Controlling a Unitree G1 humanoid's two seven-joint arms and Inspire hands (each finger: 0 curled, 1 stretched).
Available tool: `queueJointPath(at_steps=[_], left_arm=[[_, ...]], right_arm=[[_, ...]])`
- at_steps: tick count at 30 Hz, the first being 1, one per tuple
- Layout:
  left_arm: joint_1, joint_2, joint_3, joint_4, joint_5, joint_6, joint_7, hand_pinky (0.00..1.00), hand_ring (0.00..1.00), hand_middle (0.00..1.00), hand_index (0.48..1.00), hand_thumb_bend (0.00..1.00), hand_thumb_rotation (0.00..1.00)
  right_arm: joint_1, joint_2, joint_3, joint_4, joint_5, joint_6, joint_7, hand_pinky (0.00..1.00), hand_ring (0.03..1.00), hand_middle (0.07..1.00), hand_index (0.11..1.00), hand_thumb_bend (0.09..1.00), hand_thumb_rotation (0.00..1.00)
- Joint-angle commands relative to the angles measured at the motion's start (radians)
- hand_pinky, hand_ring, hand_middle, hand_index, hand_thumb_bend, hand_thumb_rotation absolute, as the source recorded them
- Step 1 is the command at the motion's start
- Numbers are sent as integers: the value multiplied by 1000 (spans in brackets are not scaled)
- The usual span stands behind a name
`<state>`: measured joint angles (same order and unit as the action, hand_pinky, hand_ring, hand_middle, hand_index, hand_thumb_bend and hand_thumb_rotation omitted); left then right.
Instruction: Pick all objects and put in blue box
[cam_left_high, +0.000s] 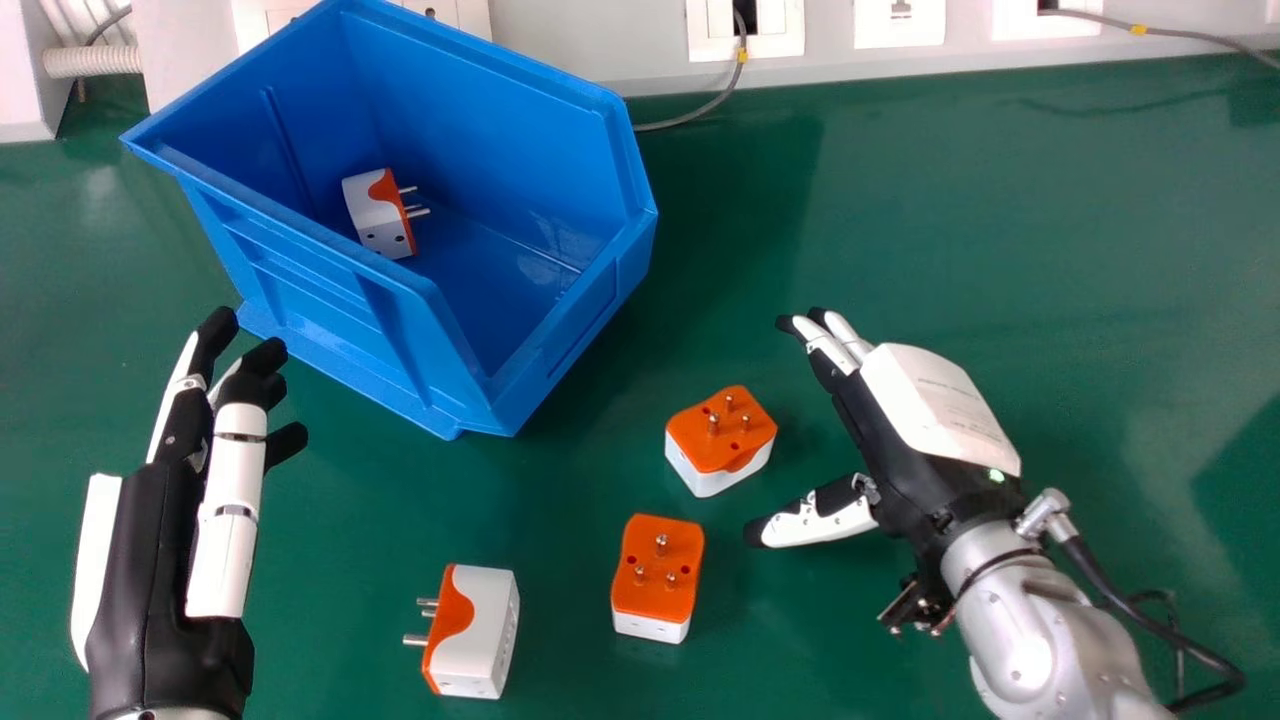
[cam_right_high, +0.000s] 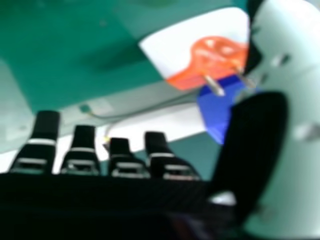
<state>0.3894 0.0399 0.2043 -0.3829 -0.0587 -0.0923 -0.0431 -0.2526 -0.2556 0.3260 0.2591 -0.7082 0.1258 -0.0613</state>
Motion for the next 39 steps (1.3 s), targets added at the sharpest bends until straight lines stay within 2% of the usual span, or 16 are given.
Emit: queueJointPath(at_steps=[1, 13, 17, 23, 28, 39], left_arm=[[-1, 7, -2, -27, 4, -5, 1, 826, 899, 892, 937, 258, 898], [-14, 14, -9, -36, 6, 13, 5, 827, 899, 892, 938, 262, 897], [-15, 15, -10, -38, 3, 17, 4, 827, 899, 892, 938, 265, 897], [-18, 16, -12, -40, 2, 21, 4, 827, 899, 892, 938, 268, 896], [-16, 16, -10, -47, -5, 26, 1, 826, 899, 892, 938, 270, 896], [-12, 13, -10, -69, -4, 51, 6, 824, 896, 892, 938, 274, 896]], right_arm=[[-50, 14, 1, 8, -11, 26, -15, 816, 917, 953, 899, 658, 183], [-147, 32, 36, 128, -6, 54, -23, 812, 905, 941, 878, 656, 187], [-184, 38, 39, 173, 0, 58, -27, 808, 901, 938, 875, 657, 188], [-186, 95, 29, 176, 9, 129, -61, 794, 893, 929, 865, 657, 191], [-189, 129, 27, 182, 14, 173, -82, 787, 889, 925, 857, 653, 189], [-206, 103, 62, 193, 5, 140, -47, 778, 879, 915, 841, 652, 186]])
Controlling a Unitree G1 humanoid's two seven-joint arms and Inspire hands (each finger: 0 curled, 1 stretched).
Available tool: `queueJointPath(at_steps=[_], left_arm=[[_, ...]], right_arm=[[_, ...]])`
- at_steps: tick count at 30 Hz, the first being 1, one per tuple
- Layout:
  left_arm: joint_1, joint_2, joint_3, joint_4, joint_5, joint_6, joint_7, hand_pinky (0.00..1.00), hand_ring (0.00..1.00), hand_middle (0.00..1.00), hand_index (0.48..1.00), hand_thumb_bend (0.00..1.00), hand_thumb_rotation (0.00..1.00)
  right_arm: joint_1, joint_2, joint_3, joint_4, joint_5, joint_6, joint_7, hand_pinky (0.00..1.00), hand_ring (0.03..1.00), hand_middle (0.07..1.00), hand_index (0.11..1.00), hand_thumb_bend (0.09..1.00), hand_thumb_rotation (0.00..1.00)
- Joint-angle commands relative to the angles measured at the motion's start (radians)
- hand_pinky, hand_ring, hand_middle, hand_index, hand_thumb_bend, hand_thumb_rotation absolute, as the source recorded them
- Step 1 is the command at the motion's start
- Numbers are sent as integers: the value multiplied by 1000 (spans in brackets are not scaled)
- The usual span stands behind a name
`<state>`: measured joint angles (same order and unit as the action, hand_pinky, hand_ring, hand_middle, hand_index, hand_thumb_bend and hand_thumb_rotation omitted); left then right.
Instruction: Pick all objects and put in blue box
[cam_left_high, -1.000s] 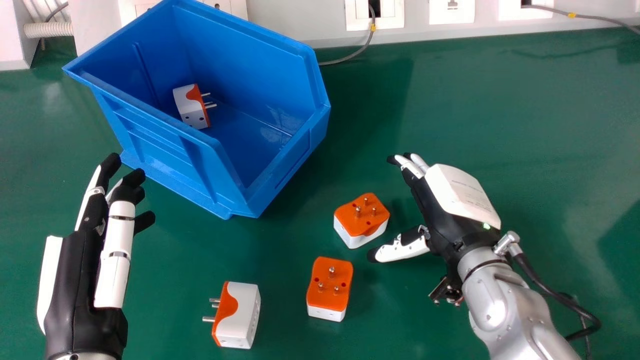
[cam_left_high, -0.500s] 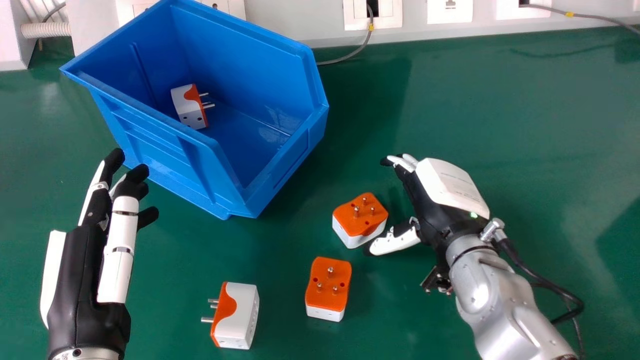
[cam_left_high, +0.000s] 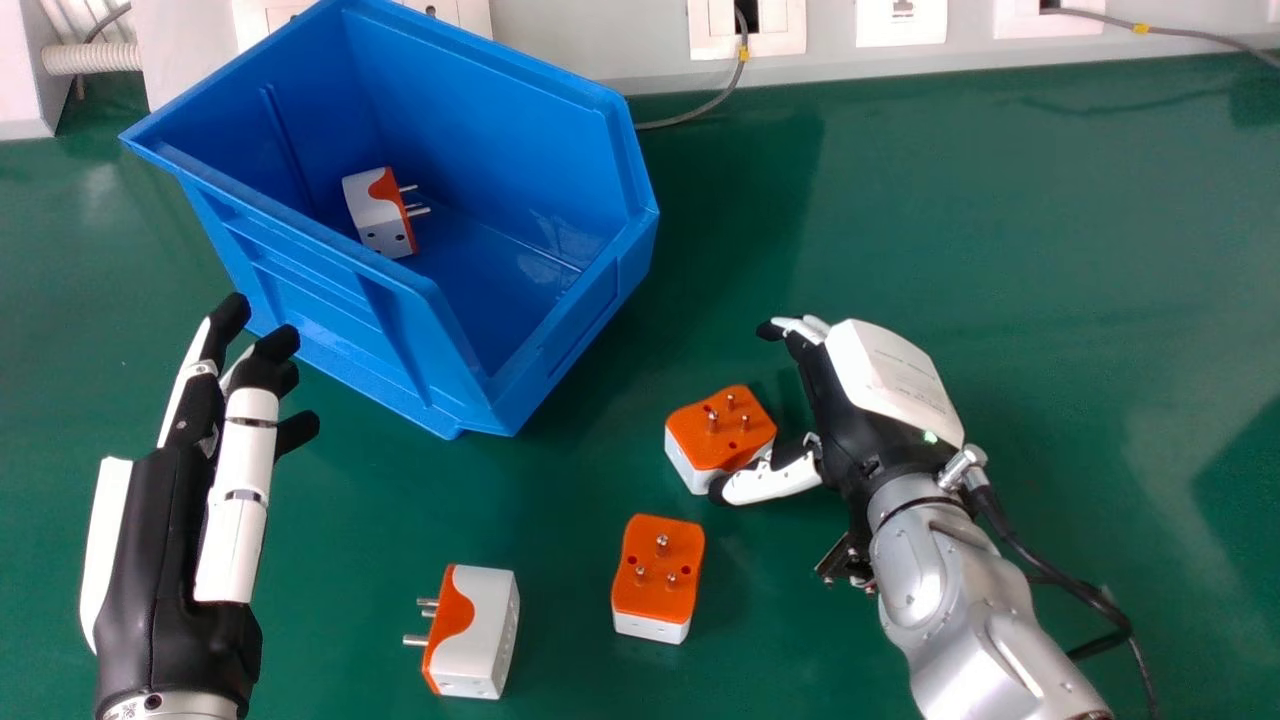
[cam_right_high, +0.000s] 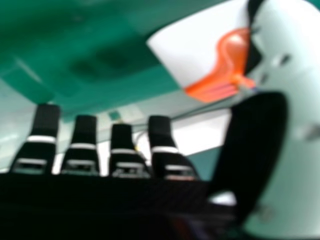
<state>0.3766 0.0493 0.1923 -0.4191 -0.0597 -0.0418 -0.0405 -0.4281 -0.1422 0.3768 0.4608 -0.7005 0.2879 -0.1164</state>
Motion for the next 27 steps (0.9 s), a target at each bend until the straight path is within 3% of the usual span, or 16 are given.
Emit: queueJointPath(at_steps=[1, 14, 27], left_arm=[[2, 3, 2, -35, -3, 3, 4, 823, 896, 892, 938, 275, 897], [3, -1, -13, -77, 11, 48, 20, 818, 894, 892, 938, 271, 899], [2, -5, -21, -84, 17, 60, 34, 817, 893, 887, 931, 286, 895]], right_arm=[[-31, -14, 16, -9, -3, -24, 13, 778, 879, 914, 841, 652, 186], [-47, -72, 66, -3, -15, -60, 64, 777, 878, 909, 833, 653, 198], [-86, -121, 106, 35, -27, -137, 87, 772, 881, 906, 832, 652, 168]])
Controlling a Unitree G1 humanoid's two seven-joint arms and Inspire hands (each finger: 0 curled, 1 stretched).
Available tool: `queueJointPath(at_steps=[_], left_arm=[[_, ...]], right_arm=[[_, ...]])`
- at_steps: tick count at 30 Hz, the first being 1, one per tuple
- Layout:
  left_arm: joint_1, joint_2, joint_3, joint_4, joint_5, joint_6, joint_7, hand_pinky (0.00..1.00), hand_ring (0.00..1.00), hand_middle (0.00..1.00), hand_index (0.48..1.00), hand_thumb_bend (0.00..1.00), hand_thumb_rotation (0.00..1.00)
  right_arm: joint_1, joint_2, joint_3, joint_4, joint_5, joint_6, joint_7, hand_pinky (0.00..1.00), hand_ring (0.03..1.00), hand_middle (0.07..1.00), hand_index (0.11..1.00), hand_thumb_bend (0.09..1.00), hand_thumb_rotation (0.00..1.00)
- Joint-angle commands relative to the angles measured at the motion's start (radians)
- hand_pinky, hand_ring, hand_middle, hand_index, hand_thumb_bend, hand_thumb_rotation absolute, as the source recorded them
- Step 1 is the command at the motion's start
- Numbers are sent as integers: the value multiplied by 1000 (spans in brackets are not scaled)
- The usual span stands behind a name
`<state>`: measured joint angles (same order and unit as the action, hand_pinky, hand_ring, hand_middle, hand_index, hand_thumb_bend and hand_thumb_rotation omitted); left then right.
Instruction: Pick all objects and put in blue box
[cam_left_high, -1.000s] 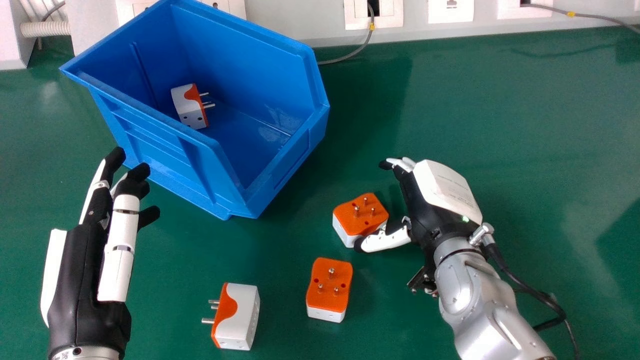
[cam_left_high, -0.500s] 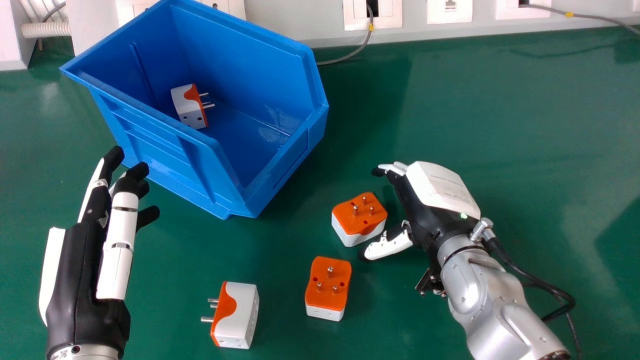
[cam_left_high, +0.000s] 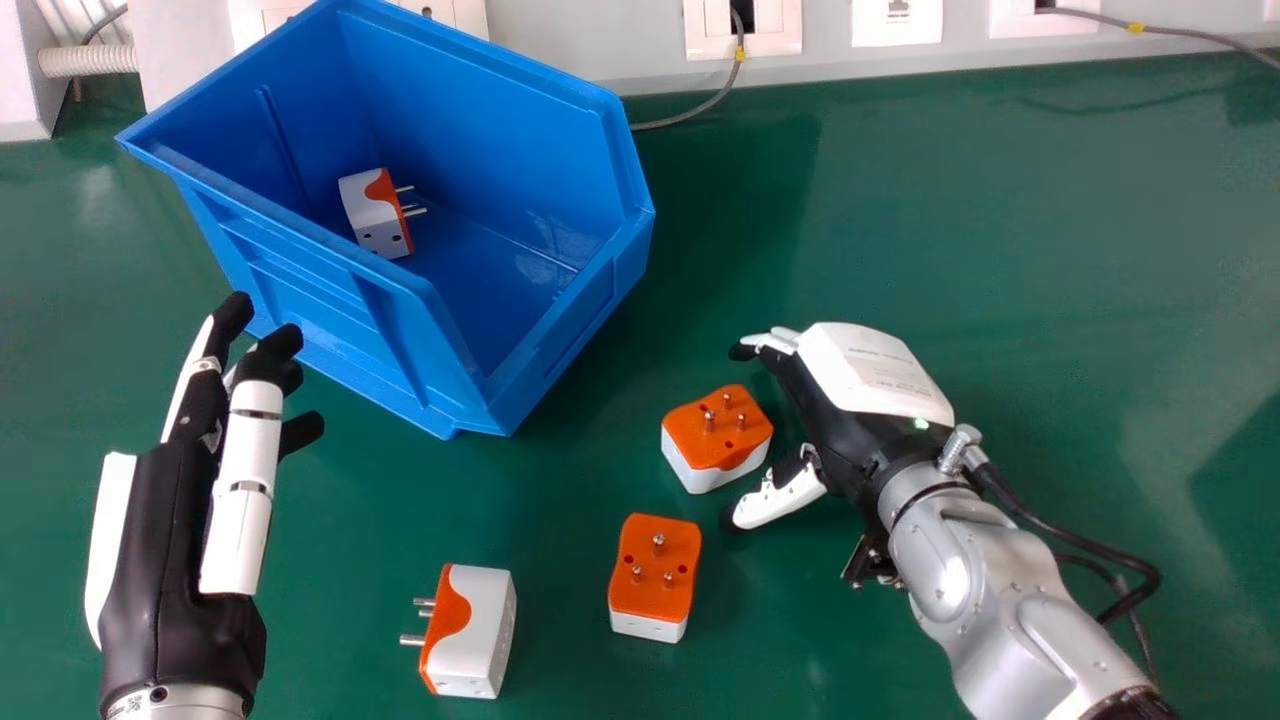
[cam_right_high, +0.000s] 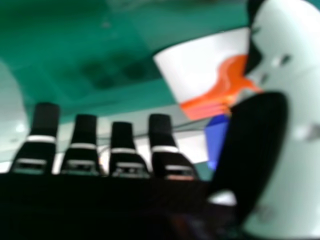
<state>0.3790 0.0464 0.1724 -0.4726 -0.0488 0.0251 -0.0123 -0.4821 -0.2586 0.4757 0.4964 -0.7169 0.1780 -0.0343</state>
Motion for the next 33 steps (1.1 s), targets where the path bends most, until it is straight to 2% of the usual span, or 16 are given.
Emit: queueJointPath(at_steps=[1, 7, 15, 22, 33], left_arm=[[-1, -2, -2, -32, 7, -5, 7, 817, 893, 886, 930, 286, 894], [2, -4, -8, -45, 13, 4, 11, 817, 893, 885, 928, 286, 893], [2, -3, -9, -41, 15, 0, 13, 817, 893, 885, 927, 293, 891], [4, -2, -15, -44, 24, -1, 18, 814, 889, 884, 929, 288, 891], [6, -4, -21, -55, 25, 5, 22, 812, 887, 884, 931, 280, 895]], right_arm=[[-37, -5, 8, 5, -11, -31, 5, 772, 881, 906, 832, 652, 167], [-59, 0, 19, 20, -13, -34, 19, 772, 879, 905, 831, 649, 163], [-83, 7, 41, 54, -27, -45, 6, 771, 880, 902, 823, 645, 161], [-117, 12, 61, 101, -32, -70, 2, 766, 878, 898, 815, 645, 158], [-164, -3, 88, 187, -61, -140, -9, 759, 856, 876, 787, 646, 152]])
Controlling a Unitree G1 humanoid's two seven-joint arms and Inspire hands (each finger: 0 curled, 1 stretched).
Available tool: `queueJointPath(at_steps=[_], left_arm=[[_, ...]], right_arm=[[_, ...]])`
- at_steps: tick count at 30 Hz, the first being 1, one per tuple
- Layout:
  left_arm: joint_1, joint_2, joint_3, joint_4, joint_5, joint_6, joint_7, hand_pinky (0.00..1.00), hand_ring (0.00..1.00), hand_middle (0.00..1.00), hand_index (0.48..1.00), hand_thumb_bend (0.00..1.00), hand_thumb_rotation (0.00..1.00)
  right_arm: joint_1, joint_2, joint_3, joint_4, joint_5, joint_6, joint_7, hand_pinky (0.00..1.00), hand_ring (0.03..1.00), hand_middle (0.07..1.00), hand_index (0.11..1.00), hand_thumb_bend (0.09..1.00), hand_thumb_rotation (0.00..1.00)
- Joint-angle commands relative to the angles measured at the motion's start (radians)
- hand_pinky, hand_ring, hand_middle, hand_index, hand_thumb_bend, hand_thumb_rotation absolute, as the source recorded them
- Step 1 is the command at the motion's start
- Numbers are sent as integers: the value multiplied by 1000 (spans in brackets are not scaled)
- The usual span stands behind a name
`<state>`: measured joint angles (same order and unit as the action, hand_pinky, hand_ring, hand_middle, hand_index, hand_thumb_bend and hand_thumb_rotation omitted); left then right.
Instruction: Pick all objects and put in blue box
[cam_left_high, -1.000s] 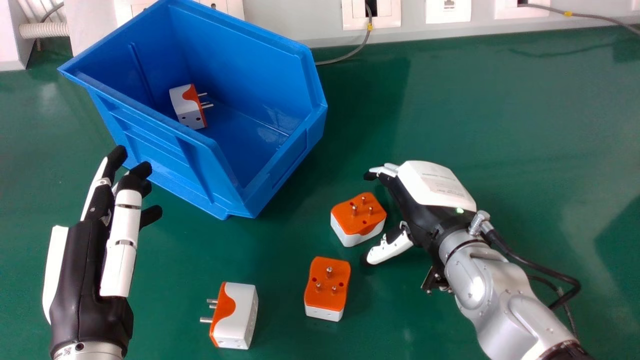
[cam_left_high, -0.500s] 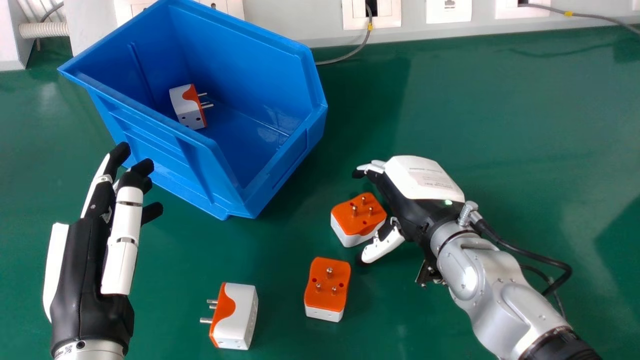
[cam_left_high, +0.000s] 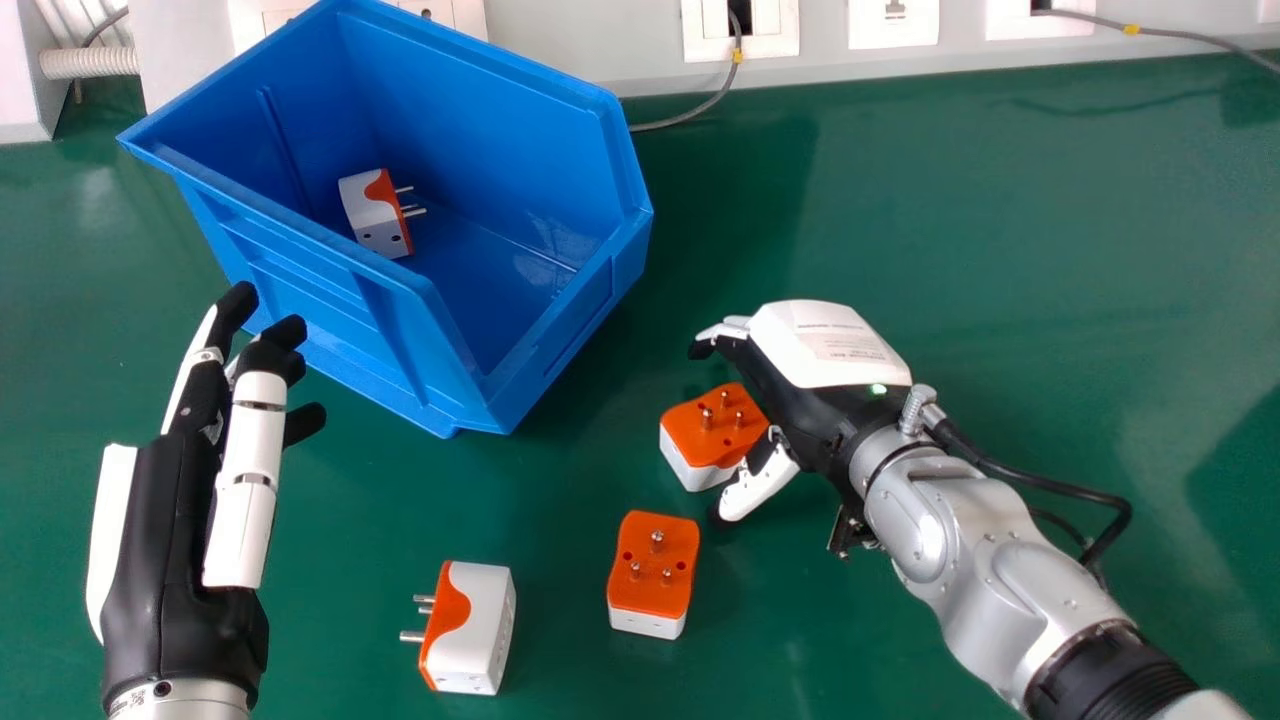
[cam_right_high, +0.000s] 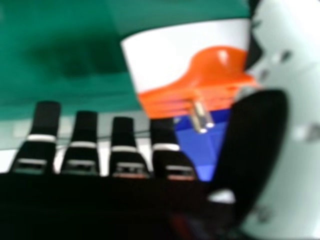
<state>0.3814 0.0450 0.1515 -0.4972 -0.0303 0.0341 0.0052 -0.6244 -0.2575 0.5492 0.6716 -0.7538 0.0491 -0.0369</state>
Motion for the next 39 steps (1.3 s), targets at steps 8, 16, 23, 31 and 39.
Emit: queueJointPath(at_steps=[8, 16, 23, 31, 39], left_arm=[[7, -3, -2, -43, 3, 4, 6, 812, 887, 884, 931, 278, 897], [9, -4, -8, -58, 7, 17, 10, 805, 883, 884, 931, 280, 899], [4, -1, -7, -66, 9, 31, 10, 804, 882, 884, 930, 281, 899], [-7, 0, 1, -67, 0, 47, 9, 805, 882, 884, 930, 281, 899], [-3, 0, 7, -82, -7, 61, 7, 799, 876, 881, 929, 270, 900]], right_arm=[[-49, -23, 48, 43, -51, -37, 0, 757, 850, 867, 781, 648, 129], [-63, -34, 63, 63, -67, -55, 8, 749, 843, 857, 776, 650, 122], [-72, -40, 64, 69, -64, -57, 27, 741, 847, 859, 779, 639, 114], [-80, -44, 68, 77, -62, -73, 43, 722, 838, 852, 775, 573, 37], [-100, -52, 64, 107, -58, -104, 60, 710, 830, 847, 766, 531, 6]])
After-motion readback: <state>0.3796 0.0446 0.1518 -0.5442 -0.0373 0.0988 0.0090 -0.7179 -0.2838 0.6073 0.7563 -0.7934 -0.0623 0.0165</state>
